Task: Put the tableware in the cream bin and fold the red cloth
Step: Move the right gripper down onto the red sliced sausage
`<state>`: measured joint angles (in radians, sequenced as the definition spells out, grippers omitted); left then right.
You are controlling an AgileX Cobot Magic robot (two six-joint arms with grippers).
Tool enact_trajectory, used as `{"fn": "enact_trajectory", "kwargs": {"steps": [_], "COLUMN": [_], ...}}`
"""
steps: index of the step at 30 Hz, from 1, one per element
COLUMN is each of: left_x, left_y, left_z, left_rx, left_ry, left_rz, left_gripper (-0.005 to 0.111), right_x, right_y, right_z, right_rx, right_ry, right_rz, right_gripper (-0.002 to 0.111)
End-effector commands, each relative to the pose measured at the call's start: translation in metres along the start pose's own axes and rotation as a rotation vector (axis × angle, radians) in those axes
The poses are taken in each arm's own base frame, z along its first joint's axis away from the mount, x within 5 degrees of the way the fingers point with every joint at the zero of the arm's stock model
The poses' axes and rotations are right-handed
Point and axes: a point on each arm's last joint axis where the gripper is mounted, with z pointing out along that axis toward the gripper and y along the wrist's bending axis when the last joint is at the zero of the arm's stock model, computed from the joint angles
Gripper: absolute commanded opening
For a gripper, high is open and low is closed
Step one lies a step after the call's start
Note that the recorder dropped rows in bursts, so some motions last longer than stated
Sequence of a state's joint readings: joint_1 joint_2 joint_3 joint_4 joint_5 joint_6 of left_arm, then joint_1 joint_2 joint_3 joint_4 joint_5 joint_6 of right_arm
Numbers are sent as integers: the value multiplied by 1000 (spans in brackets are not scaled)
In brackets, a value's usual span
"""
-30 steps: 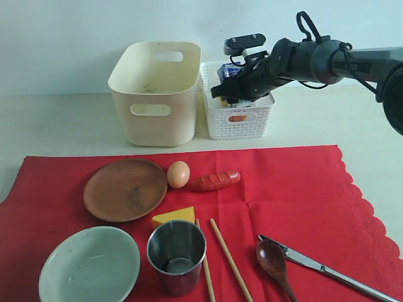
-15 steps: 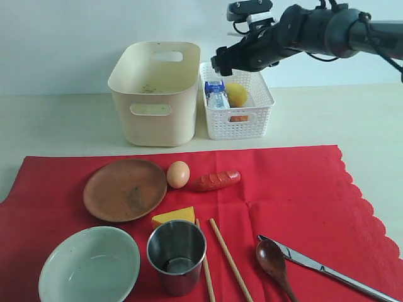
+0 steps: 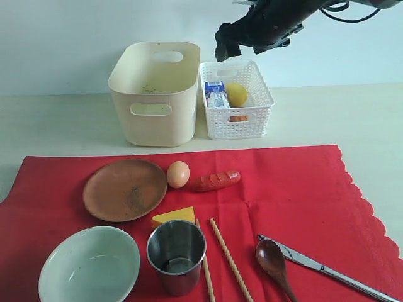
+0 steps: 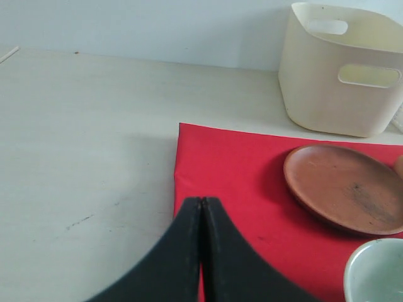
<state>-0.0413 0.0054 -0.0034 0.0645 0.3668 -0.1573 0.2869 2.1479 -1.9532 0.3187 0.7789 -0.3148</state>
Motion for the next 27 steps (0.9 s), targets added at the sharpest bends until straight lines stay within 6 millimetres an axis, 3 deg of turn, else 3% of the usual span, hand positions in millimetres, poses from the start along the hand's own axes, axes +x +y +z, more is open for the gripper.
{"fn": "enact_trajectory", "kwargs": {"steps": [1, 10, 15, 23, 27], "left_x": [0, 0, 0, 0, 0], "left_y": [0, 0, 0, 0, 0], "left_z": [0, 0, 0, 0, 0], "left_rx": [0, 0, 0, 0, 0], "left_ry": [-13, -13, -13, -13, -13], "left_rz": [1, 1, 1, 1, 1], "left_gripper": [0, 0, 0, 0, 0], "right_x": [-1, 8, 13, 24, 31], "right_y": [6, 21, 42, 97, 109], "right_z": [-19, -25, -23, -17, -16], "right_rx": [-37, -165, -204, -201, -112], "right_ry": [53, 174, 234, 347, 413], "right_rz": [5, 54, 10, -233, -397], "right_gripper": [78, 73, 73, 73, 73]}}
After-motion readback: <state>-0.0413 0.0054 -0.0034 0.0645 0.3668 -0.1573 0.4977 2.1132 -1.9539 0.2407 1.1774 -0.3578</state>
